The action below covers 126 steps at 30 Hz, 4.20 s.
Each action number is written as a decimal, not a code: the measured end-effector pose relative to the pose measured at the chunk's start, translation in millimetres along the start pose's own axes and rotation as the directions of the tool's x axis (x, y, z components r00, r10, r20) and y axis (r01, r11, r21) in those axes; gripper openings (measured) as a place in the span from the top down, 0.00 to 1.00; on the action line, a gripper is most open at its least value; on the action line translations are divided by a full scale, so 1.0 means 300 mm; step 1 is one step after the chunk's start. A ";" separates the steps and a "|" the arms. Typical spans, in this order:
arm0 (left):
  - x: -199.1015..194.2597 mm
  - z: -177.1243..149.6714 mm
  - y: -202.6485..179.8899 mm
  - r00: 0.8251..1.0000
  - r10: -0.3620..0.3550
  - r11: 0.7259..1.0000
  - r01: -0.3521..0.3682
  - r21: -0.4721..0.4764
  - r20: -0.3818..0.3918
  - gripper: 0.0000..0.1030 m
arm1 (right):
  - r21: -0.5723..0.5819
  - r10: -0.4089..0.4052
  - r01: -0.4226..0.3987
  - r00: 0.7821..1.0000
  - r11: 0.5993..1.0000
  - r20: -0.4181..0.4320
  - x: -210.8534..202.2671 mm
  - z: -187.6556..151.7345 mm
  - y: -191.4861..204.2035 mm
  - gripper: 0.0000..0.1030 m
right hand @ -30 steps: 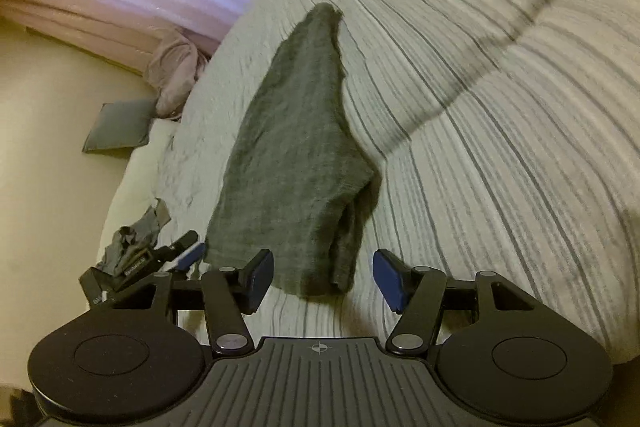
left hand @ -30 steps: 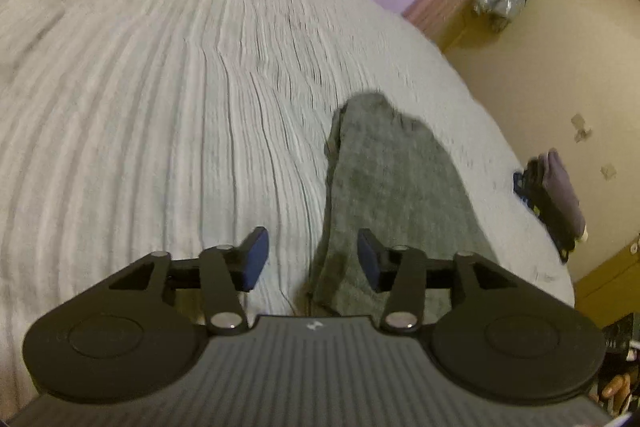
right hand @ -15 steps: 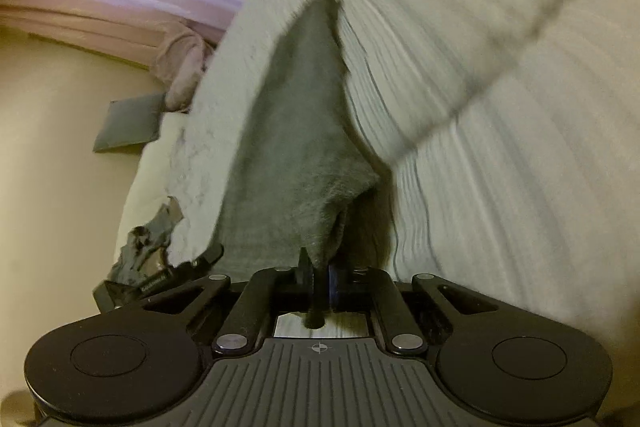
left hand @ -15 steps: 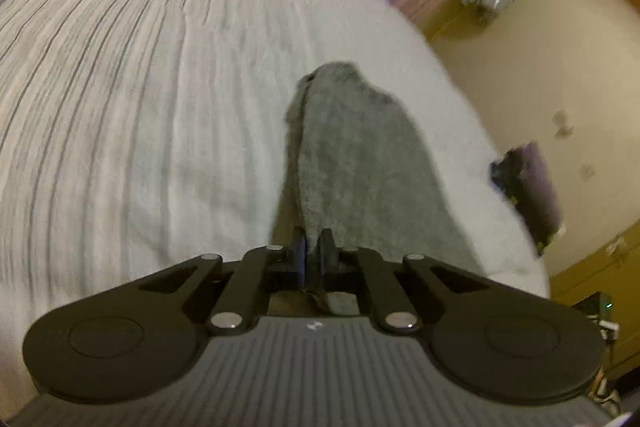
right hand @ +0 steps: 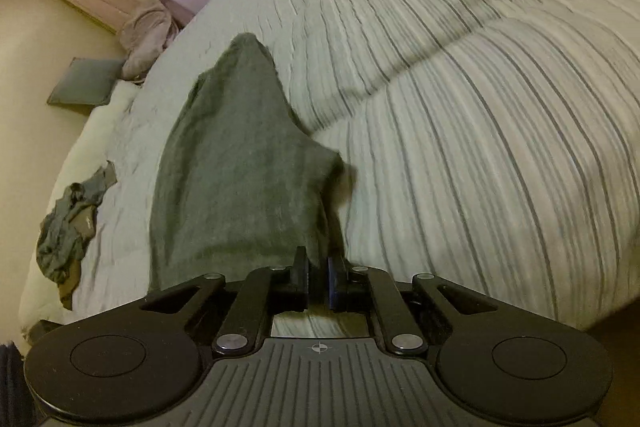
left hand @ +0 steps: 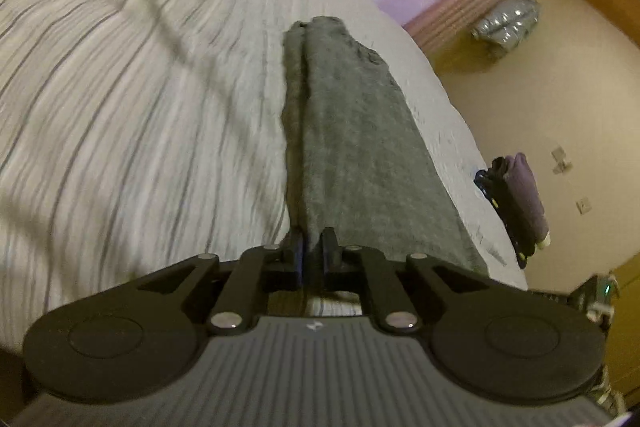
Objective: Fold clothes
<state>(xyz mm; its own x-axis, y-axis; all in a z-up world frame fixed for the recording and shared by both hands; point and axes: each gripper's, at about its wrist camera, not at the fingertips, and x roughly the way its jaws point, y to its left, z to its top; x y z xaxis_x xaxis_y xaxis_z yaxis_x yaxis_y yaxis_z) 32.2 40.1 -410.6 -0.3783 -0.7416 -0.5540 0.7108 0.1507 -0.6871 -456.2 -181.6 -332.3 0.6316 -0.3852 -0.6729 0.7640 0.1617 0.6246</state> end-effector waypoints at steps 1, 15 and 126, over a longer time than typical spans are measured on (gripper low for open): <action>-0.016 0.011 0.004 1.000 0.013 1.000 -0.013 0.002 -0.010 0.90 | -0.008 -0.007 0.007 1.000 1.000 0.002 -0.004 -0.016 -0.002 0.92; 0.185 0.314 -0.340 0.997 0.074 0.939 -0.079 0.334 0.027 0.89 | -0.356 -0.095 0.163 0.975 0.920 0.202 0.140 0.167 0.284 0.58; -0.208 -0.193 -0.537 0.858 0.489 0.774 -0.511 0.375 0.158 0.66 | -0.414 -0.251 0.302 0.952 0.859 0.173 -0.140 -0.359 0.276 0.59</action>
<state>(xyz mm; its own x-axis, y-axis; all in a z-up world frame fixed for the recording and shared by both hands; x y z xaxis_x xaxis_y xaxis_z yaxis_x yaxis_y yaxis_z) -93.1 99.9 -292.8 0.1170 -0.6653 -0.7373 0.9654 0.2504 -0.0728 -405.2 -54.2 -295.1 0.3867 -0.5644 -0.7293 0.9014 0.3986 0.1694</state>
